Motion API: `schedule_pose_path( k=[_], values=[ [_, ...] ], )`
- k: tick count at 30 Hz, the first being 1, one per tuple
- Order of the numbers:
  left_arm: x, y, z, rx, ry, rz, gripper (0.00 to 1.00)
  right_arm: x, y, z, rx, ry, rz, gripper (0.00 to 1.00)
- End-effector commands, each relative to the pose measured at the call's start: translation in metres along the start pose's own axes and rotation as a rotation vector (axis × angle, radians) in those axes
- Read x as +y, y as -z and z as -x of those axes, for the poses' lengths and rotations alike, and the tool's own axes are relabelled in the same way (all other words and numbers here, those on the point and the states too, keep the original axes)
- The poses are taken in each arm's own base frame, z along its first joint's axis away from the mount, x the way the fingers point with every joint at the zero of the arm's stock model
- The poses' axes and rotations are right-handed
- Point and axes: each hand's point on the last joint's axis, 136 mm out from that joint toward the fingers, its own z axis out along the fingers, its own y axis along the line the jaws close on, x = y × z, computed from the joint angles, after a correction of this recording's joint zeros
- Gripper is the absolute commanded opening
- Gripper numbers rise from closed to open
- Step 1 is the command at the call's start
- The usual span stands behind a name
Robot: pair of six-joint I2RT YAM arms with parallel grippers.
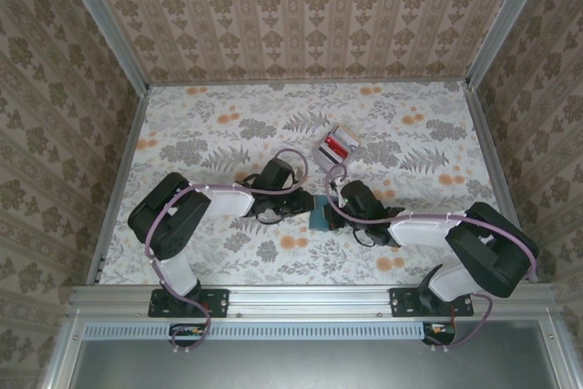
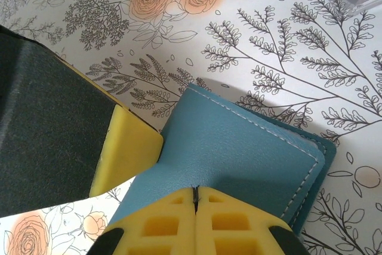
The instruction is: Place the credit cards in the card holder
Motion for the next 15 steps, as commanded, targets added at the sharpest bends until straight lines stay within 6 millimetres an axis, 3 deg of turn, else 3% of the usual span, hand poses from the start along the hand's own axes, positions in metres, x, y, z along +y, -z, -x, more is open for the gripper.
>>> schedule_pose_path(
  k=[1,9,15],
  values=[
    [-0.015,0.005,0.007,-0.028,-0.048,-0.021,0.23,-0.030,0.002,-0.069,0.231,0.035,-0.115,0.01],
    [-0.014,0.005,0.007,-0.030,-0.057,-0.014,0.23,-0.017,-0.013,-0.051,0.195,0.044,-0.077,0.01],
    [-0.008,0.021,0.017,-0.092,-0.050,0.018,0.23,0.000,-0.029,-0.029,0.148,0.032,-0.021,0.01]
  ],
)
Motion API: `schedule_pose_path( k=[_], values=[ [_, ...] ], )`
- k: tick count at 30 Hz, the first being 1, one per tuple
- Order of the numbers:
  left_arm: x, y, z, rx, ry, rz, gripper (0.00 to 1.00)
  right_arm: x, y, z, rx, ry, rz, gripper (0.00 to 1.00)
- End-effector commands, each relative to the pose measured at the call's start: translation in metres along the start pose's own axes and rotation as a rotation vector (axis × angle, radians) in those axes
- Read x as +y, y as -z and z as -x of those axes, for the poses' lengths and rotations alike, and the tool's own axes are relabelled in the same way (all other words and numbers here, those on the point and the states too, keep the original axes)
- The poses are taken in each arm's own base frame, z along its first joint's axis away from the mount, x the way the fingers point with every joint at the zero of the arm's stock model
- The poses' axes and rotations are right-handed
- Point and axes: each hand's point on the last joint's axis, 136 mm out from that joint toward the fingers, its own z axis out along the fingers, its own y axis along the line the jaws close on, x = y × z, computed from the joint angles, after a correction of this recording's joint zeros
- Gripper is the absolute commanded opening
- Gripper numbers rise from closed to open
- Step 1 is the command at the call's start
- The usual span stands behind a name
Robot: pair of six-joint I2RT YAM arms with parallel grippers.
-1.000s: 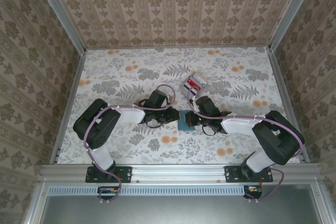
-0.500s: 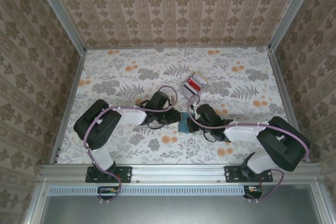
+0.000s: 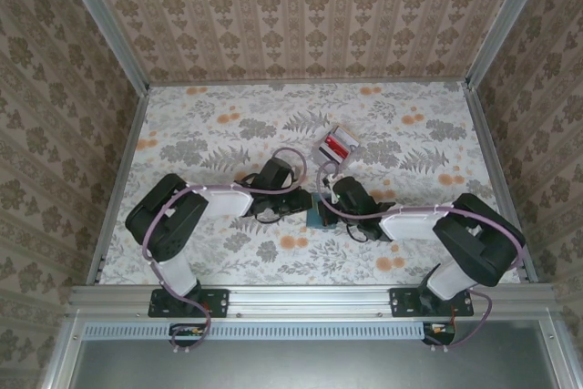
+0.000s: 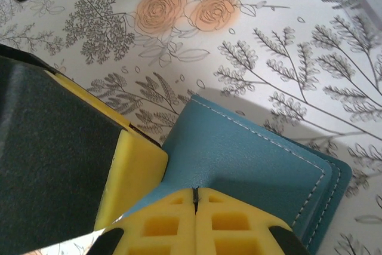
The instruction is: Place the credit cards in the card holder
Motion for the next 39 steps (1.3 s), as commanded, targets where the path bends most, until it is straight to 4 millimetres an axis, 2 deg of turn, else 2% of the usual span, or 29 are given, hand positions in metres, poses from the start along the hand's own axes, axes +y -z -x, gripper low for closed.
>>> schedule_pose_path(
  k=[1,5,9,15,25,31,35,39],
  values=[
    [-0.010,0.017,0.012,-0.060,-0.036,-0.020,0.23,-0.005,-0.012,-0.040,0.149,0.004,-0.012,0.01],
    [-0.009,0.031,0.022,-0.102,-0.029,-0.021,0.23,0.002,-0.017,-0.034,0.146,-0.003,0.015,0.01],
    [-0.006,0.033,0.020,-0.104,-0.023,-0.014,0.24,0.002,-0.009,-0.035,0.146,0.005,0.011,0.01],
    [0.003,0.024,0.014,-0.096,0.004,-0.019,0.24,-0.006,0.002,-0.054,0.147,0.063,-0.005,0.00],
    [-0.003,0.020,0.010,-0.093,-0.011,-0.047,0.24,-0.023,-0.004,-0.076,0.136,0.135,-0.064,0.00],
    [0.001,0.023,0.008,-0.100,-0.014,-0.047,0.23,-0.023,-0.011,-0.084,0.161,0.165,-0.055,0.00],
    [0.011,0.029,0.011,-0.118,0.004,-0.033,0.24,-0.020,-0.025,-0.072,0.143,0.201,-0.066,0.00],
    [0.023,0.047,0.021,-0.157,0.035,-0.017,0.24,-0.011,-0.042,-0.040,0.070,0.181,-0.035,0.00]
  ],
)
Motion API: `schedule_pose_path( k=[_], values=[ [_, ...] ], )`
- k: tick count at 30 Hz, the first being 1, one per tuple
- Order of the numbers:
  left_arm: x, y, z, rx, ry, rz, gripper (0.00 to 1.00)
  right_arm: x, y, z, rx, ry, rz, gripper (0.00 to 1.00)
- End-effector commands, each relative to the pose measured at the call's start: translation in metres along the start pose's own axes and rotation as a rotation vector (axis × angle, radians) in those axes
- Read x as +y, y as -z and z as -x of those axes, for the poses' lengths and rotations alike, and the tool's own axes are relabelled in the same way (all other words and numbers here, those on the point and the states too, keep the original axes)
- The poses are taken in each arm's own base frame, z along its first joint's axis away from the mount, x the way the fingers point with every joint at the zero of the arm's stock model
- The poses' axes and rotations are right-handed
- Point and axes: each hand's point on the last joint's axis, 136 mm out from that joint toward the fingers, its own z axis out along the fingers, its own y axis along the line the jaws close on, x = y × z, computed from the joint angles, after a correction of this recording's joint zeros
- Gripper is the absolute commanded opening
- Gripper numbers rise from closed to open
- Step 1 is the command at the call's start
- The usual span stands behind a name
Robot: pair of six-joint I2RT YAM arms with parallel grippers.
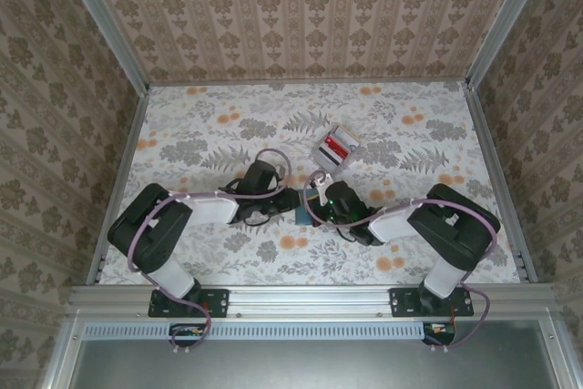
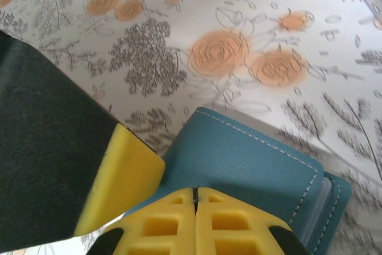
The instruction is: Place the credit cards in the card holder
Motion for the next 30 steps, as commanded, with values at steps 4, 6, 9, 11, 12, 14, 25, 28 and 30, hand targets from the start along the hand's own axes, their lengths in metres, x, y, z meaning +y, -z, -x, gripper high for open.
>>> schedule_pose_path(
  k=[4,6,9,11,12,14,25,28,30],
  values=[
    [0.016,0.044,0.021,-0.107,0.012,0.054,0.26,-0.012,-0.040,-0.027,0.158,0.024,-0.019,0.00],
    [0.023,0.057,0.024,-0.136,0.010,0.093,0.27,-0.006,-0.055,-0.012,0.135,0.015,-0.002,0.00],
    [0.029,0.069,0.027,-0.157,0.019,0.117,0.28,0.001,-0.069,0.009,0.113,-0.029,0.041,0.00],
    [0.032,0.070,0.027,-0.156,0.027,0.127,0.28,0.004,-0.066,0.024,0.094,-0.067,0.078,0.00],
    [0.036,0.069,0.026,-0.155,0.033,0.135,0.28,0.005,-0.061,0.032,0.083,-0.087,0.093,0.00],
    [0.042,0.067,0.026,-0.156,0.042,0.148,0.28,0.007,-0.053,0.044,0.094,-0.106,0.115,0.00],
    [0.036,0.032,0.031,-0.075,0.065,0.071,0.27,0.031,-0.039,0.077,0.101,-0.217,0.298,0.00],
    [0.034,0.024,0.030,-0.060,0.064,0.061,0.27,0.031,-0.038,0.080,0.100,-0.206,0.291,0.00],
    [0.032,0.020,0.031,-0.054,0.064,0.048,0.27,0.027,-0.040,0.073,0.117,-0.192,0.266,0.00]
  ],
)
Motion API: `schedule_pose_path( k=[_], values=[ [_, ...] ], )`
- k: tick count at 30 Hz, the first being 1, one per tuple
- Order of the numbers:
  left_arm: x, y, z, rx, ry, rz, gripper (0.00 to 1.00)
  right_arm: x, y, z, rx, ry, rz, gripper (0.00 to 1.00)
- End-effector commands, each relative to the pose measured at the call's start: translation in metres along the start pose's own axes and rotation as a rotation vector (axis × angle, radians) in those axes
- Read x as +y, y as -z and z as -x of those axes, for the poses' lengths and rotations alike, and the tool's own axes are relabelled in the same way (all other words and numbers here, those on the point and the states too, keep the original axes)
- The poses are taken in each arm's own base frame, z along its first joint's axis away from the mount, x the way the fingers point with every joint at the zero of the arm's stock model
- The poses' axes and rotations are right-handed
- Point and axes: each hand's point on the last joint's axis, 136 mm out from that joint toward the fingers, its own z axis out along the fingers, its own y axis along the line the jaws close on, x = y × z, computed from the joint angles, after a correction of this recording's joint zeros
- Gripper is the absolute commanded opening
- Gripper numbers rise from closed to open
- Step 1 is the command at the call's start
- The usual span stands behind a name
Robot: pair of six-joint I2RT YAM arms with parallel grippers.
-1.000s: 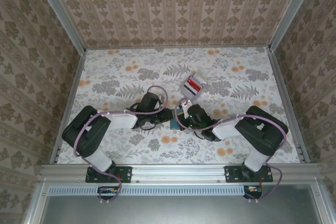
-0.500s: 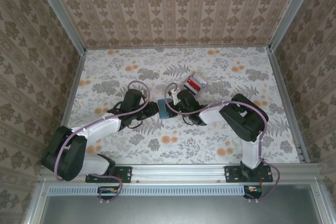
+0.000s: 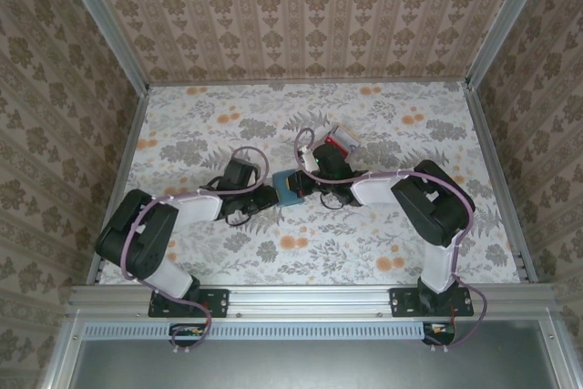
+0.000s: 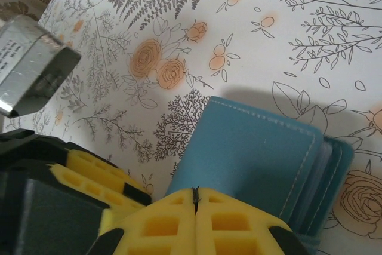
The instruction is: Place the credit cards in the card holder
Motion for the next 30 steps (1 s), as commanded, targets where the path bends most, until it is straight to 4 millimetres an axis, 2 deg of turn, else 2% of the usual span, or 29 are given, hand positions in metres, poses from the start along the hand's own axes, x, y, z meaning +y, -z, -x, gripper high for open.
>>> schedule_pose_path(
  k=[1,4,9,14,18,30],
  values=[
    [-0.025,-0.005,0.010,-0.011,-0.031,-0.079,0.27,0.010,0.004,0.006,0.011,0.015,0.016,0.00],
    [-0.028,-0.008,0.010,-0.009,-0.036,-0.083,0.27,-0.008,-0.002,-0.007,0.038,0.018,-0.034,0.00],
    [-0.028,-0.011,0.007,0.002,-0.036,-0.080,0.27,-0.018,-0.011,-0.012,0.047,0.012,-0.050,0.00],
    [-0.028,-0.013,0.008,0.007,-0.037,-0.075,0.27,-0.013,-0.013,0.002,0.010,-0.009,-0.039,0.00],
    [-0.028,-0.013,0.009,0.009,-0.040,-0.073,0.27,-0.008,-0.005,0.014,-0.028,-0.013,-0.040,0.00],
    [-0.026,-0.014,0.009,0.016,-0.043,-0.065,0.26,-0.003,0.017,0.026,-0.087,-0.027,-0.052,0.00]
  ],
)
